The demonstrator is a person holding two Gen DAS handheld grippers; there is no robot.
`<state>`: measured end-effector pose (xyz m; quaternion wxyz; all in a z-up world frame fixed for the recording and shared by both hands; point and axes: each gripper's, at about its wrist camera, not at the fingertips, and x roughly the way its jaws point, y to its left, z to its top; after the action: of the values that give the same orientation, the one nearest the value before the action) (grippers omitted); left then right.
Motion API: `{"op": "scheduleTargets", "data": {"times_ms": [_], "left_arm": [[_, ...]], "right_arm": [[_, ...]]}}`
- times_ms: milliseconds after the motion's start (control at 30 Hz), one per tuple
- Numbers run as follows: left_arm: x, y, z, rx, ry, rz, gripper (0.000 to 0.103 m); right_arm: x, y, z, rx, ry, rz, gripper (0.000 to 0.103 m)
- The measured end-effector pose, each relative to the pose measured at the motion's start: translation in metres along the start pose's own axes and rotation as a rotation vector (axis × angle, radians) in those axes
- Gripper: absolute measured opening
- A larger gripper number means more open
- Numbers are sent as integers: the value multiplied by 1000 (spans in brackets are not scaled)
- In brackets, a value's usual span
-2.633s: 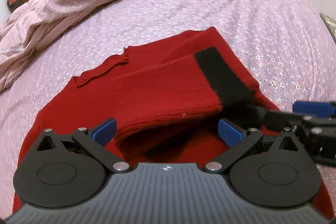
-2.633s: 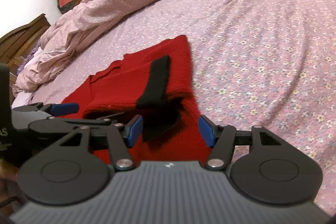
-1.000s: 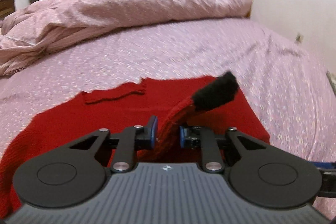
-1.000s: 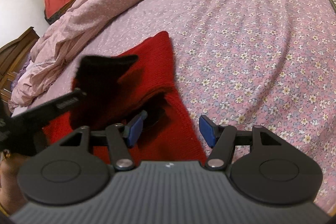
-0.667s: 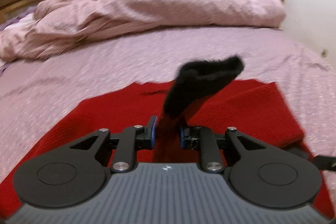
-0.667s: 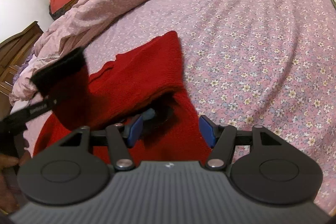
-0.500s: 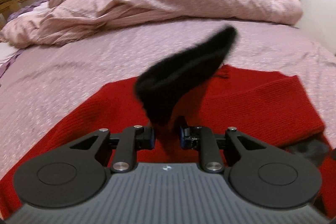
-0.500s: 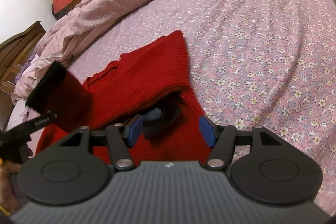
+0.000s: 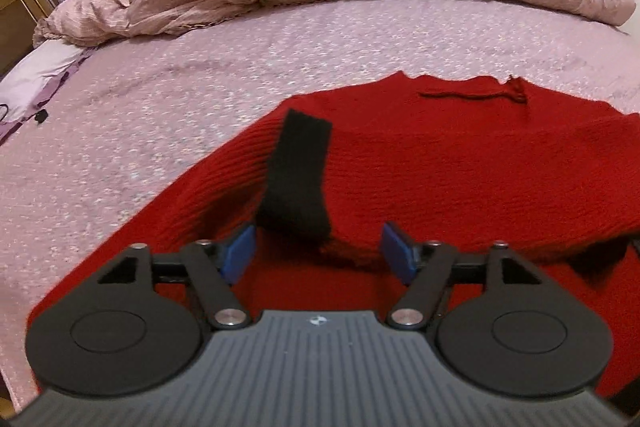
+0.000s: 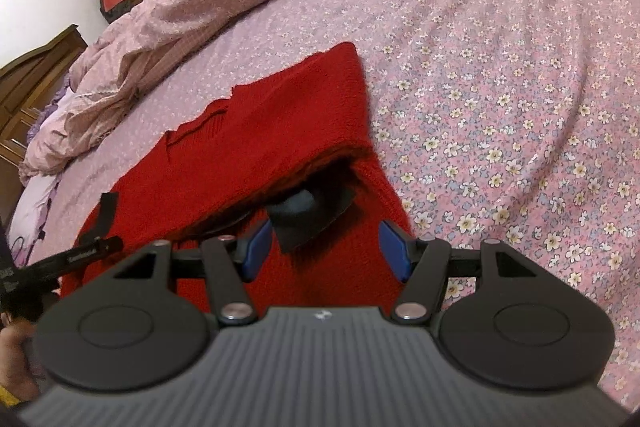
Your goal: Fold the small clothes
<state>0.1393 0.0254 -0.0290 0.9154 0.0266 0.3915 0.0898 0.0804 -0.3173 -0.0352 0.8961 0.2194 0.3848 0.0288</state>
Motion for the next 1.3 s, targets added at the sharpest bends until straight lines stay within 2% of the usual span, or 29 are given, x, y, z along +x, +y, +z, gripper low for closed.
{"op": "scheduleTargets", "data": {"times_ms": [133, 367, 700, 1033, 1100, 1167, 1300], "left_arm": [[-3, 16, 3, -25, 36, 19, 79], [0, 26, 24, -23, -12, -50, 80], [54, 20, 43, 11, 19, -48, 80], [70, 20, 45, -11, -1, -93, 80], [69, 19, 44, -5, -10, -101, 75], [66, 18, 44, 7, -17, -119, 62], [64, 16, 43, 13, -30, -107, 56]], "right_arm": [[3, 3, 3, -33, 9, -3, 62], [8, 10, 21, -82, -15, -22, 62], [26, 17, 39, -133, -42, -45, 62], [57, 22, 42, -197, -31, -94, 63], [63, 18, 40, -175, -16, -96, 63], [65, 16, 38, -161, -15, -93, 63], [63, 18, 40, -179, -39, -89, 63]]}}
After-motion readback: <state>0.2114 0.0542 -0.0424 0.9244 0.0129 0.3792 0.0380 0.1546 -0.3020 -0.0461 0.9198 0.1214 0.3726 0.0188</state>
